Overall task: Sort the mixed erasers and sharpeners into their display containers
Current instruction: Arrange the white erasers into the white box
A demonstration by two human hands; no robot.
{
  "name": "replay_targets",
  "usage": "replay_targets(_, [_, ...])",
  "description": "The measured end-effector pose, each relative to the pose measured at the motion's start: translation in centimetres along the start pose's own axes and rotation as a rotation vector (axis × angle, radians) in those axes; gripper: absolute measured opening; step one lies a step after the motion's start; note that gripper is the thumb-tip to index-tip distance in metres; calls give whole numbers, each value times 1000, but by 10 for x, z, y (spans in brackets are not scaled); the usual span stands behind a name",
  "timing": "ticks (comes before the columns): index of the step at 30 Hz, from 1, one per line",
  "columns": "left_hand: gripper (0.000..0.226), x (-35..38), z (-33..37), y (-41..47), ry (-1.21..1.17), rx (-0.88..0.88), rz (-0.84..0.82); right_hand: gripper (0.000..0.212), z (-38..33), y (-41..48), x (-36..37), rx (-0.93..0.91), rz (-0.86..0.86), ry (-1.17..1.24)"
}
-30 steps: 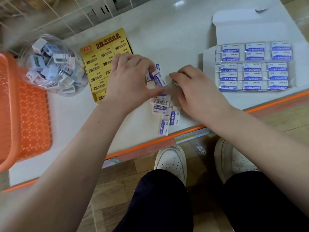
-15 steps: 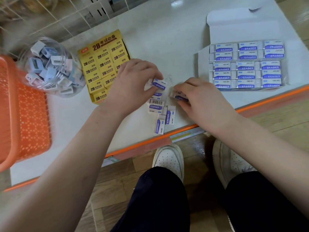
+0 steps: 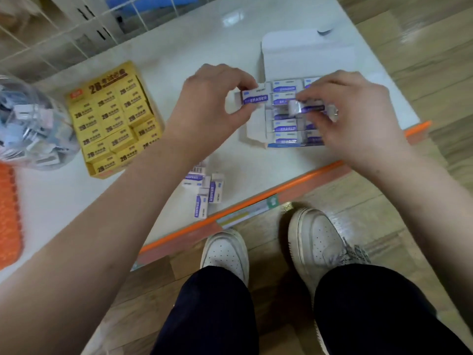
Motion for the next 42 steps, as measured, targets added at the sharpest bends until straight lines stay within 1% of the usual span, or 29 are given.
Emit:
replay_targets(3, [26,20,23,8,-47,75,-109,28,18,1,-2,48,-1,-74])
replay_targets(5, [27,36,34,6,-13,121,-203,28,23,-1,-1,63,22,-70])
replay_targets(7, [27,45,37,1,32,111,-236,27,25,-4,0,79,54,-54])
replay_targets(9, [26,43,34,-3,17,53,-178,27,25,-7,0,79,70,-40])
replay_targets(12, [26,36,26,-5,2,-10,-95,28,24,-10,-1,29,64,-50])
replay_targets(15, [27,36,22,-5,15,-33,-88,25,25,-14,-3,9,75,-70])
replay_targets(20, [22,37,23,-4,30,-61,-57,19,26,-13,1,76,107,10])
replay_targets(28, [23,38,21,-5,-2,-79,-49,13,23,-14,2,129,165,8])
replay_targets(36, [18,39,22,-6,-31,-108,10,11,22,-16,4,118,237,35])
replay_targets(42, [14,40,25,-13,-17,-80,60,8,23,-23,5,90,291,49])
Point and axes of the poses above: each hand's wrist, its own y-axis towards the middle knuckle, its own x-axis out of the palm, z = x × y, the point moved 6 cm from there along y, towards the middle knuckle, and after that the axes turned 14 degrees about z, right-handed, at the moved point
